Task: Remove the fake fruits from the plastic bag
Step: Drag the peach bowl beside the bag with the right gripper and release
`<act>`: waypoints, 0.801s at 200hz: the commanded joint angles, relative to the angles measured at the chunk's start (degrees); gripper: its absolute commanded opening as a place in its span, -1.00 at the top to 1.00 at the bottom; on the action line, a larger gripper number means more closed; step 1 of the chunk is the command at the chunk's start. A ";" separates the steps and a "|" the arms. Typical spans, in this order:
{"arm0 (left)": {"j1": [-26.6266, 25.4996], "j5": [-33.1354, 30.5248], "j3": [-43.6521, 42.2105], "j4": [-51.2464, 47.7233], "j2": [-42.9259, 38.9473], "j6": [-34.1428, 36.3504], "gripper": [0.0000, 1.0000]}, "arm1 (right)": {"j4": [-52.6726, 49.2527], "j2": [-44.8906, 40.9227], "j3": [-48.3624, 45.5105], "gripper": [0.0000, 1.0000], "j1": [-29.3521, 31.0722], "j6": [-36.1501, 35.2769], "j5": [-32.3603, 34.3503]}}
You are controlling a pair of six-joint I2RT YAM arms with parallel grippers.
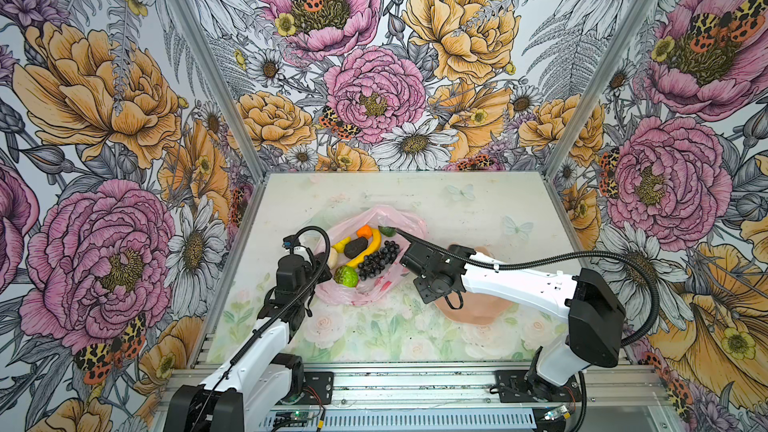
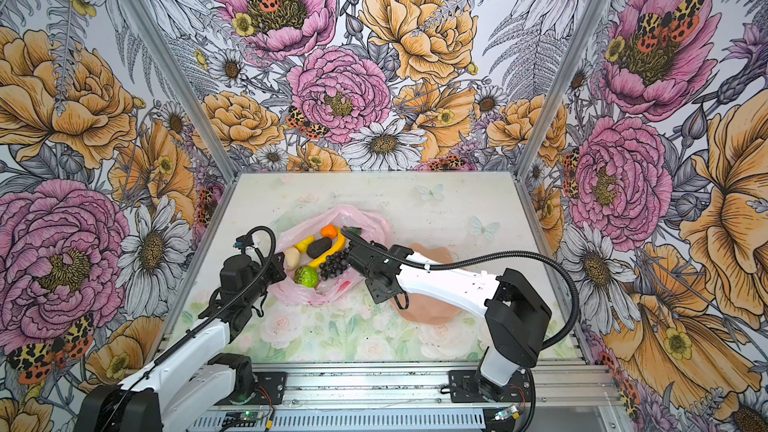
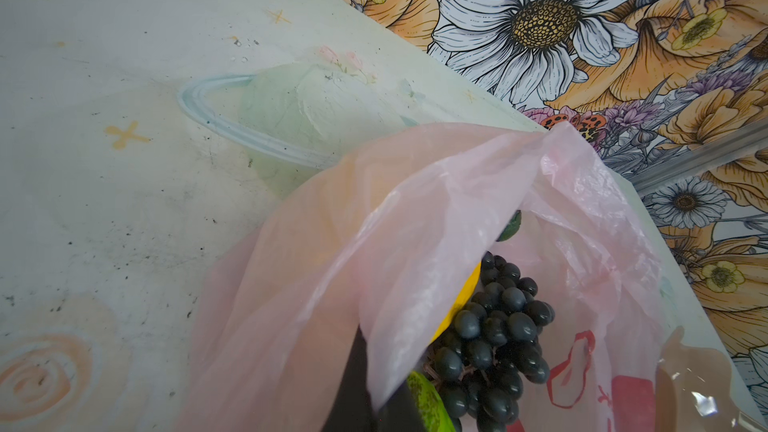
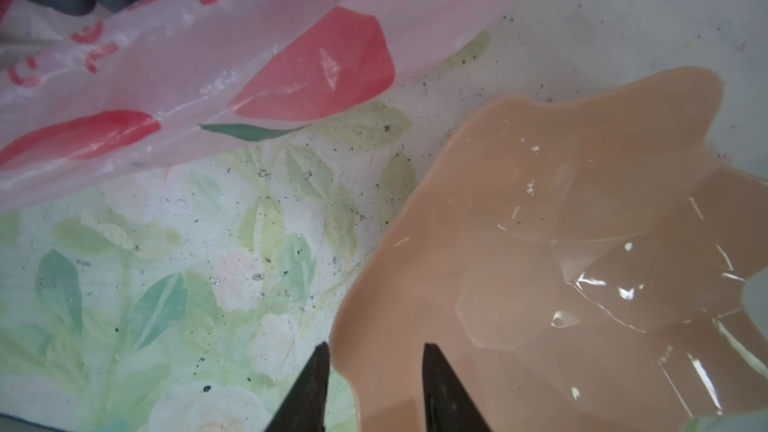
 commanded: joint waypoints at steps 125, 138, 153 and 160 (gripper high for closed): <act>0.70 -0.37 -0.93 0.79 -1.71 1.01 1.00 | 9.63 -7.00 1.14 -0.63 -45.31 -6.80 -16.84; 0.65 -0.47 -1.02 0.75 -1.88 1.06 1.00 | 11.20 -6.00 -0.10 -0.71 -46.80 -7.15 -18.98; 0.70 -0.77 -1.20 0.72 -2.58 0.99 1.00 | 14.80 -5.84 -2.99 -0.77 -47.94 -7.17 -22.64; 0.67 -0.87 -1.35 0.74 -2.75 1.05 1.00 | 16.50 -5.74 -4.35 -0.78 -48.12 -7.07 -23.64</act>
